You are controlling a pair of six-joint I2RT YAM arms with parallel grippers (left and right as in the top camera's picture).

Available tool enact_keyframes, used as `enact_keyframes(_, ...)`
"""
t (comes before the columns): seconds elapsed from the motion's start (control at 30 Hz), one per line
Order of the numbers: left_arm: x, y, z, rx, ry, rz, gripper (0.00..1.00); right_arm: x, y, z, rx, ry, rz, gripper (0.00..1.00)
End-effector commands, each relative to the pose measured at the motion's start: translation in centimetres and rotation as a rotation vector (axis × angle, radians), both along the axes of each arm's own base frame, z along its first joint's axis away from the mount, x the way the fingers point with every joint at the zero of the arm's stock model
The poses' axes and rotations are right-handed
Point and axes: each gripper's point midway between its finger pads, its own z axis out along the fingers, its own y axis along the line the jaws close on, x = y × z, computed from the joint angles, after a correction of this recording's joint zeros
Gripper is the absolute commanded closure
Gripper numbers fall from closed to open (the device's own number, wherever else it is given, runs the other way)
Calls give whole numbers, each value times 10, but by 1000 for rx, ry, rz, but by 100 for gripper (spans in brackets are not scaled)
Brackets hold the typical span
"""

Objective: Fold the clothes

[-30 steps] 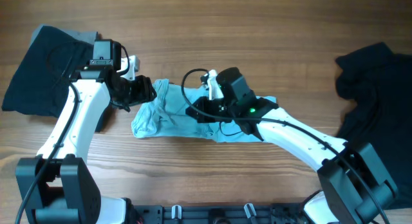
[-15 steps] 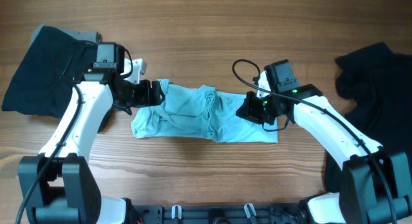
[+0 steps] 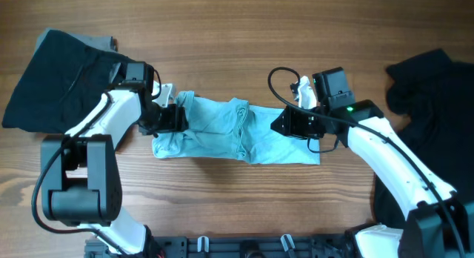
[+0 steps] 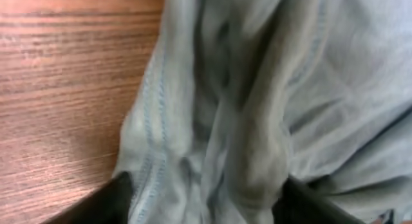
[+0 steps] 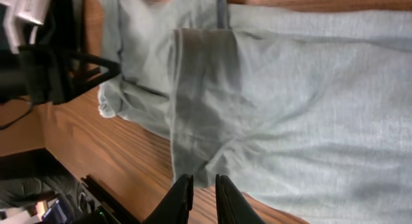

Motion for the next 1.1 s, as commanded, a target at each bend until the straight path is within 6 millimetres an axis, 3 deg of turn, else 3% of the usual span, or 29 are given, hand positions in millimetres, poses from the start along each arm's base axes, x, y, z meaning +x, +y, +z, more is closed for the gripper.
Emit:
enact_keyframes(0.0, -14, -1, -17, 0, 68, -15, 76, 1, 2, 16, 22, -56, 20, 83)
enact_keyframes(0.03, -15, -1, -17, 0, 72, -15, 91, 1, 2, 17, 23, -60, 20, 83)
enact_keyframes(0.07, -17, -1, -17, 0, 79, -14, 96, 1, 2, 18, 23, -62, 20, 83)
enact_keyframes(0.2, -20, 3, -5, 0, 108, 8, 96, -1, 1, 20, 23, -62, 20, 83)
enact_keyframes(0.43, 8, 7, 107, 11, 29, 18, 96, 0, 0, 20, 15, -69, 15, 83)
enact_keyframes(0.53, 15, -9, 147, -1, -26, 2, 96, 1, -2, 20, 15, -67, 8, 83)
enact_keyframes(0.57, 17, -24, 159, -9, -51, -18, 96, 4, -6, 20, 15, -65, -8, 83)
enact_keyframes(0.67, 13, -58, 163, -19, -76, -115, 96, 14, -28, 19, 21, -24, -117, 84)
enact_keyframes(0.9, -16, -137, 135, -13, 3, -300, 96, 23, -106, 10, 10, 72, -369, 83)
enact_keyframes(1.07, -43, -182, 119, -3, 41, -400, 96, 20, -135, 8, -1, 72, -409, 83)
